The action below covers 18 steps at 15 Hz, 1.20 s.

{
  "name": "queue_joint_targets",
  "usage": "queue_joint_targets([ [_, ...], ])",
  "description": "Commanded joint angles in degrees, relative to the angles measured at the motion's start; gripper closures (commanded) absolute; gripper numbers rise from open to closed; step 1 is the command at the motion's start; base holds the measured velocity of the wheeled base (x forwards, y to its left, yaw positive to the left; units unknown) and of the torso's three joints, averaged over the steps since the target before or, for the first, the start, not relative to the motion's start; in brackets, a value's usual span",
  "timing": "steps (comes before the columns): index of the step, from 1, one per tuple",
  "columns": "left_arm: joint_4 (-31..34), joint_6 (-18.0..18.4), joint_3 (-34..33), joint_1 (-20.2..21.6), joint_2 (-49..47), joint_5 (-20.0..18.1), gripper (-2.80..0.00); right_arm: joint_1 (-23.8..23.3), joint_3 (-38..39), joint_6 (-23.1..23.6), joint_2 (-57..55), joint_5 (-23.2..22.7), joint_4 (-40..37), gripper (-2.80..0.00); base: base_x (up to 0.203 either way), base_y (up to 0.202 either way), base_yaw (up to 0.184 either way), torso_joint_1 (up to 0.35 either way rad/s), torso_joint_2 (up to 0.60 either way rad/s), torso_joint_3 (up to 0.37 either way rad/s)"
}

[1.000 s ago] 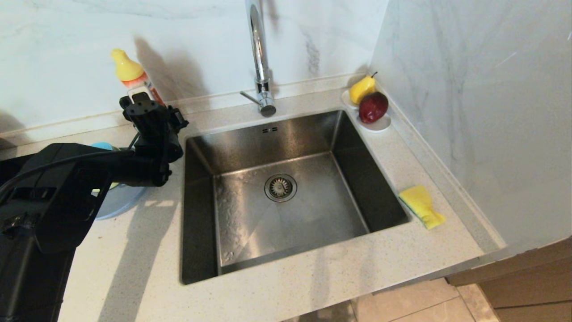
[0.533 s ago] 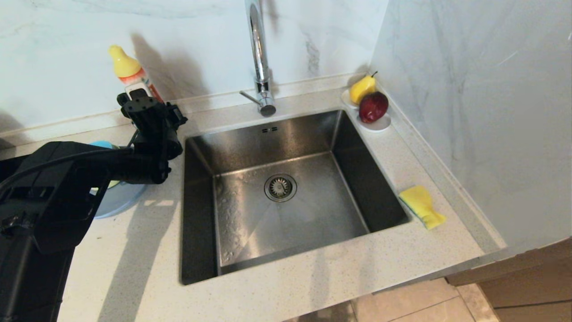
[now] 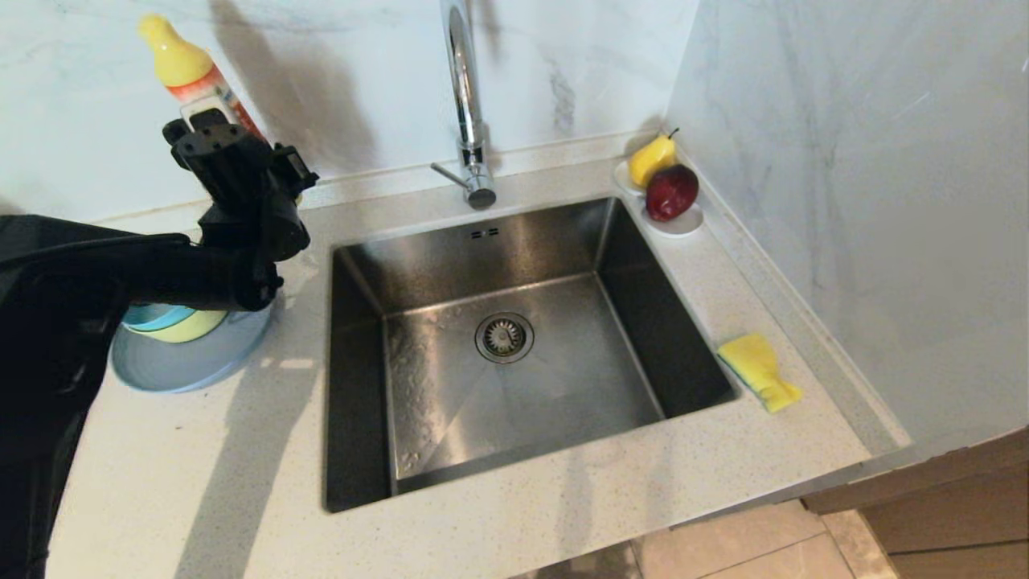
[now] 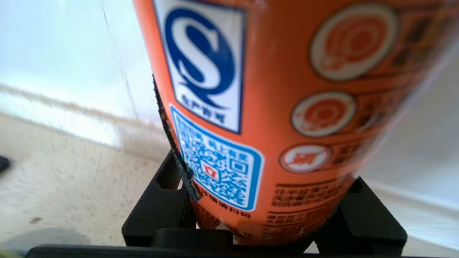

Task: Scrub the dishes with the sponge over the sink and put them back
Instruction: Grab the dish soap, then squeeze it onto the sponge

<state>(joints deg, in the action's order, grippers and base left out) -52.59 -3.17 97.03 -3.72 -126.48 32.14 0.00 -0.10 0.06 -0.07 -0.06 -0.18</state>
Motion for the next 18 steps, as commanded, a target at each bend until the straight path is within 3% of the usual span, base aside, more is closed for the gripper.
queue_joint_targets([
  [1,-0.1,0.0,-6.7,-2.6,11.3,0.3,0.00,0.0,0.0,0.0,0.0,0.0,0.0,0.00,0.000,0.000,0.000,0.000,0.00,0.000],
  [6,6.1,0.8,-19.4,-10.9,31.6,0.4,0.00,0.0,0.1,0.0,0.0,-0.1,0.0,0.00,0.000,0.000,0.000,0.000,0.00,0.000],
  [9,14.5,3.1,-23.8,-20.7,43.1,0.5,0.00,0.0,0.0,0.0,0.0,-0.1,0.0,0.00,0.000,0.000,0.000,0.000,0.00,0.000],
  [12,20.3,8.7,-26.3,-28.5,48.7,0.4,0.00,0.0,0.0,0.0,0.0,0.0,0.0,0.00,0.000,0.000,0.000,0.000,0.00,0.000],
  [16,20.9,17.6,-25.2,-36.2,49.7,-0.2,0.00,0.0,0.0,0.0,0.0,-0.1,0.0,0.00,0.000,0.000,0.000,0.000,0.00,0.000],
  [18,20.9,18.8,-24.8,-40.3,49.5,-0.2,0.00,0.0,0.1,0.0,0.0,-0.1,0.0,0.00,0.000,0.000,0.000,0.000,0.00,0.000],
])
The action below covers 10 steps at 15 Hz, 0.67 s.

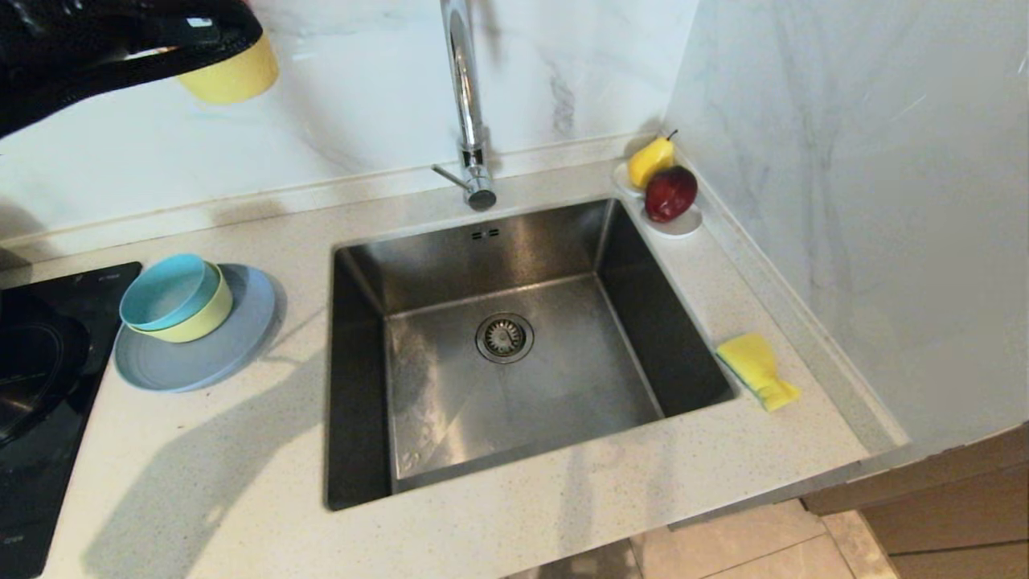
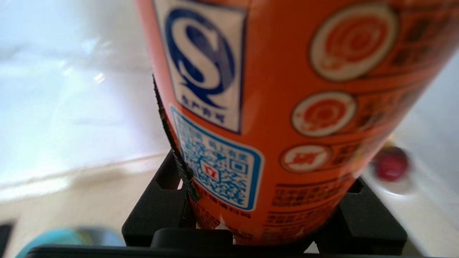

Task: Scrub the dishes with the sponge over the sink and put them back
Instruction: Squeeze it onto the sponge

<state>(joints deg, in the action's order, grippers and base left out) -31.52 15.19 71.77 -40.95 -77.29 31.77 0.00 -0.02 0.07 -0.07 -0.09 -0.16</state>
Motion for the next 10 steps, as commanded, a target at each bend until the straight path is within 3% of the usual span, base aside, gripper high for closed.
queue_joint_targets([
  [1,0.0,0.6,0.4,-5.1,0.2,0.2,0.00,0.0,-0.1,0.0,0.0,0.0,0.0,0.00,0.000,0.000,0.000,0.000,0.00,0.000],
  [6,3.9,1.2,0.7,-17.3,-1.5,0.1,0.00,0.0,0.0,0.0,0.0,0.0,0.0,0.00,0.000,0.000,0.000,0.000,0.00,0.000],
  [10,3.9,1.4,1.4,-22.4,-5.7,0.0,0.00,0.0,-0.1,0.0,0.0,0.0,0.0,0.00,0.000,0.000,0.000,0.000,0.00,0.000],
])
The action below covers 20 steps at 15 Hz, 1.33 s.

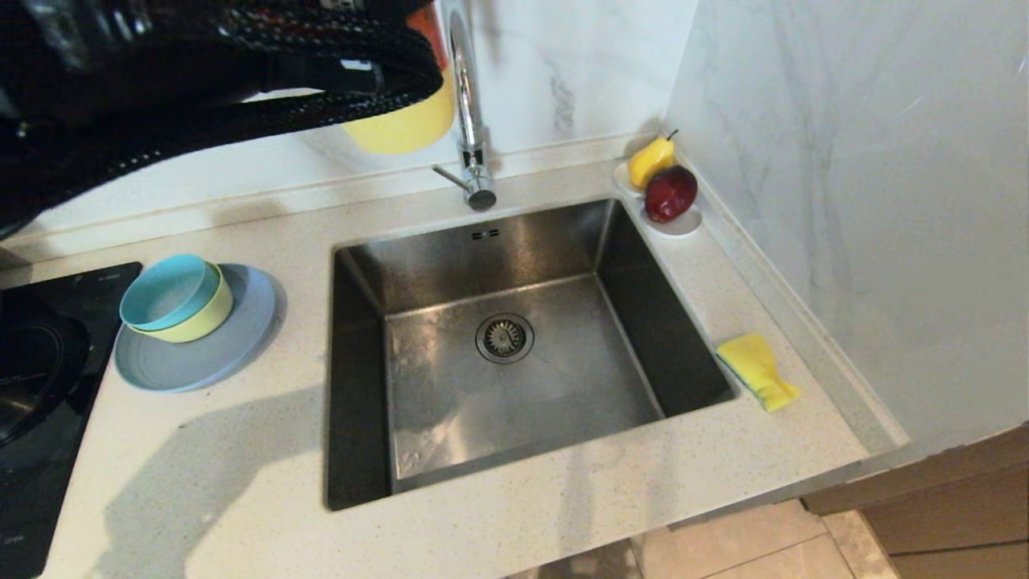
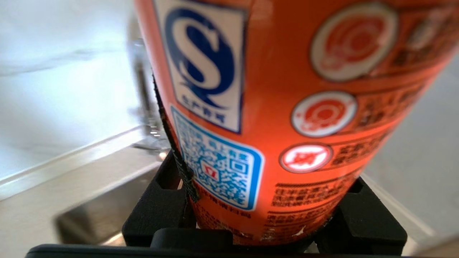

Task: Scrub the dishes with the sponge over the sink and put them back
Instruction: Squeeze it onto the sponge

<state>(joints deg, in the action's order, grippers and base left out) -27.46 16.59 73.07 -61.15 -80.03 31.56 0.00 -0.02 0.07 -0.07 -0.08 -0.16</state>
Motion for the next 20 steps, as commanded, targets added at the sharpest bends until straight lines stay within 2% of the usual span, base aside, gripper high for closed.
queue_joint_targets([
  [1,-0.4,0.0,0.2,-4.0,-5.1,0.3,0.00,0.0,-0.1,0.0,0.0,0.0,0.0,0.00,0.000,0.000,0.000,0.000,0.00,0.000],
  [5,-0.4,1.1,0.4,-8.3,-12.4,0.9,0.00,0.0,0.0,0.0,0.0,0.0,0.0,0.00,0.000,0.000,0.000,0.000,0.00,0.000],
  [10,1.6,1.8,0.8,-11.2,-17.1,1.0,0.00,0.0,-0.1,0.0,0.0,0.0,0.0,0.00,0.000,0.000,0.000,0.000,0.00,0.000],
  [17,6.8,2.0,0.2,-11.5,-24.4,1.0,0.00,0.0,-0.1,0.0,0.0,0.0,0.0,0.00,0.000,0.000,0.000,0.000,0.00,0.000],
  [20,6.9,4.3,0.3,-11.3,-28.3,1.0,0.00,0.0,-0.1,0.0,0.0,0.0,0.1,0.00,0.000,0.000,0.000,0.000,0.00,0.000],
])
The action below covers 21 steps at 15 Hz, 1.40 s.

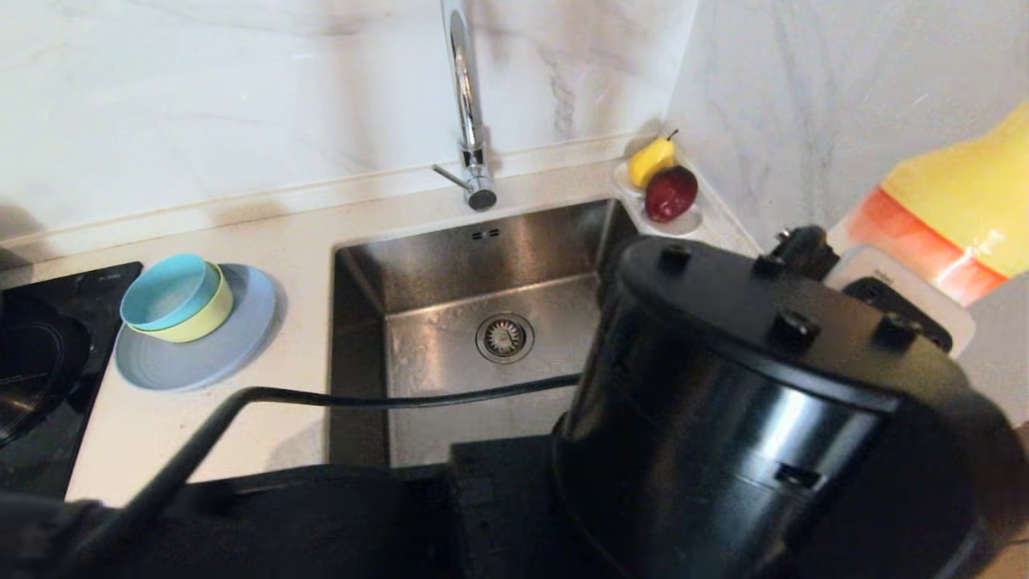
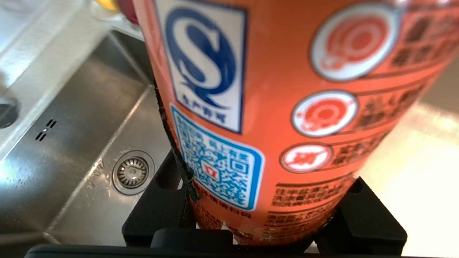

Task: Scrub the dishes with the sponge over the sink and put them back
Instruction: Squeeze it onto the sponge

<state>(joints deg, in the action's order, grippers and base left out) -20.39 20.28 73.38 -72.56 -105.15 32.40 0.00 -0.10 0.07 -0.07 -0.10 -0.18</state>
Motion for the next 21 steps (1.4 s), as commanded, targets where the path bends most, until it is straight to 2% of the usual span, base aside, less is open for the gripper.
queue_joint_targets([
  [1,-0.1,1.2,0.1,0.1,-4.7,0.2,0.00,0.0,0.0,0.0,0.0,0.0,0.0,0.00,0.000,0.000,0.000,0.000,0.00,0.000],
  [3,0.5,2.2,0.5,0.2,-6.7,0.2,0.00,0.0,0.1,0.0,0.0,0.0,0.0,0.00,0.000,0.000,0.000,0.000,0.00,0.000],
  [12,16.5,2.8,6.9,1.1,-10.4,0.3,0.00,0.0,0.1,0.0,0.0,0.0,0.0,0.00,0.000,0.000,0.000,0.000,0.00,0.000],
  [15,19.2,3.1,6.3,1.3,-10.3,0.4,0.00,0.0,0.1,0.0,0.0,0.0,0.0,0.00,0.000,0.000,0.000,0.000,0.00,0.000],
  [21,19.4,3.9,2.0,1.4,-11.1,1.5,0.00,0.0,0.1,0.0,0.0,0.0,0.0,0.00,0.000,0.000,0.000,0.000,0.00,0.000],
])
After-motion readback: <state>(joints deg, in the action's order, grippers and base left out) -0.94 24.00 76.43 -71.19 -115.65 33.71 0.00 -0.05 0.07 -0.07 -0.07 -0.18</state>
